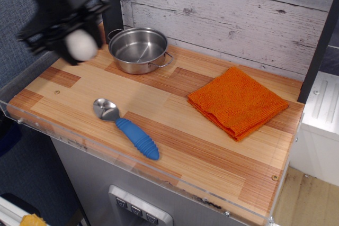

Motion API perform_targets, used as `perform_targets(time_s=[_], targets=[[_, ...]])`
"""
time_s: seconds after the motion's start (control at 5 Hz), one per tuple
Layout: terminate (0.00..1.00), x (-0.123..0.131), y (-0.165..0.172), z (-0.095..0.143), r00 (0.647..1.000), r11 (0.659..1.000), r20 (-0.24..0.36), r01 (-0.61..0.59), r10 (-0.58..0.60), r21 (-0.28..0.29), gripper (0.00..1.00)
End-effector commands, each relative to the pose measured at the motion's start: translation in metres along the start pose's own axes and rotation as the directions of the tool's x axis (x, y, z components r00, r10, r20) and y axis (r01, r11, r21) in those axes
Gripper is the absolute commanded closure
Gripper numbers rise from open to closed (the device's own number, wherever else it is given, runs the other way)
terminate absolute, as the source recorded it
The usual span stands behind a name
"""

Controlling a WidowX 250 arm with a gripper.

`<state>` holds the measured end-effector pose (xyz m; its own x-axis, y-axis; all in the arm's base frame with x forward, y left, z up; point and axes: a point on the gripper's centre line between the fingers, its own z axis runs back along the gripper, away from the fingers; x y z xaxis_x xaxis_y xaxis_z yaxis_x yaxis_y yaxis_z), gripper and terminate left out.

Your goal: Move the white and black vegetable to the right of the spoon.

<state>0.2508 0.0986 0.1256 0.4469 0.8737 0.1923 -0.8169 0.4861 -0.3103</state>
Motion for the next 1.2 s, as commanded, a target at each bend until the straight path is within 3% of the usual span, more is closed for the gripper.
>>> perform_targets(time_s=[0.0,0.2,0.6,1.0], targets=[[0.0,-0.051,-0.052,0.014,0.99,0.988,-0.046,0.125,-0.13,-0.095,1.0],[0.0,-0.082,-0.073,0.007,0.969,0.967,-0.074,0.229,-0.237,-0.11,1.0],[0.0,-0.131,-0.073,-0.02,0.927,0.937,-0.142,0.338,-0.348,-0.091,1.0],[0.0,-0.17,-0.074,-0.064,0.872,0.897,-0.212,0.438,-0.44,-0.061,1.0]])
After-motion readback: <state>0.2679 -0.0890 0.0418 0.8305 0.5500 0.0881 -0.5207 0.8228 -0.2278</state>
